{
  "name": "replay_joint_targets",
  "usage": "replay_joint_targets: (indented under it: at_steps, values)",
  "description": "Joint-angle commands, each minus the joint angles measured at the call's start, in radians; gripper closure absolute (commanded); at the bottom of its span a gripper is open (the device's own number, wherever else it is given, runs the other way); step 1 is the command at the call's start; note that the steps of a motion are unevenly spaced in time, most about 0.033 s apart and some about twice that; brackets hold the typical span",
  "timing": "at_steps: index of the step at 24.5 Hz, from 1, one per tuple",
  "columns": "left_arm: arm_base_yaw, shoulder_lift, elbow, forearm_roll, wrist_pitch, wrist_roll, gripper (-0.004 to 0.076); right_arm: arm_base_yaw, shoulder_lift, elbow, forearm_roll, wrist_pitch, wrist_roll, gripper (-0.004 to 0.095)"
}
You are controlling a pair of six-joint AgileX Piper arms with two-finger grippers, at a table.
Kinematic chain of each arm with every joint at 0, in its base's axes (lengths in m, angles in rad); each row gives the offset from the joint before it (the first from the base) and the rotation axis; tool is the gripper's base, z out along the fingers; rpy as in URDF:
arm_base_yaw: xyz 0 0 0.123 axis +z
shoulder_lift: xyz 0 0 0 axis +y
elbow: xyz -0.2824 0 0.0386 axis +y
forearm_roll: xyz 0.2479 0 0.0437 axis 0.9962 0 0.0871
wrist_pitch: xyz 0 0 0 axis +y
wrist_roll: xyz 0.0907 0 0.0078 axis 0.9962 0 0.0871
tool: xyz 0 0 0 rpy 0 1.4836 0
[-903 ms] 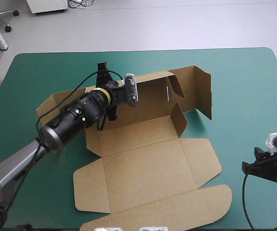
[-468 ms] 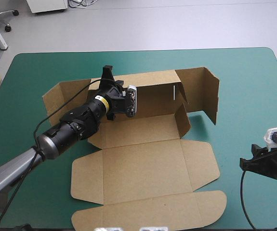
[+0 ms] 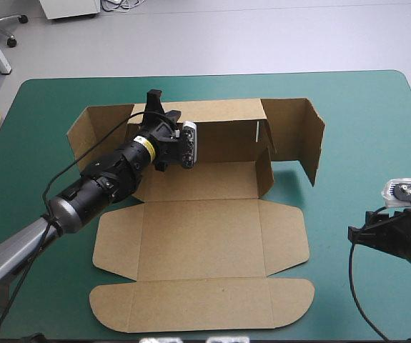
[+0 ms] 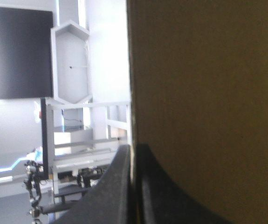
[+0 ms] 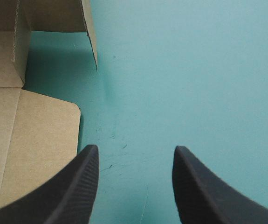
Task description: Fold the box
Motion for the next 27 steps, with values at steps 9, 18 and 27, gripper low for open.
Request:
replay_joint_targets:
  at_steps: [9,18,27]
  values:
    - [-0.099,-0.046,-0.028,-0.028,0.193,-0.101,0.0738,-0.001,0.293,-0.219,-0.045,-0.062,-0.041,0.0461]
    - [-0.099,-0.046,-0.028,-0.061,0.240,-0.119,0.0738,-0.098,0.601,-0.641,0.087,-0.064,-0.179,0.0468]
    - [-0.099,-0.021,-0.028,-0.021,0.177,-0.117,0.0738,-0.259,1.035,-1.131,0.386,0.005,-0.365,0.0496]
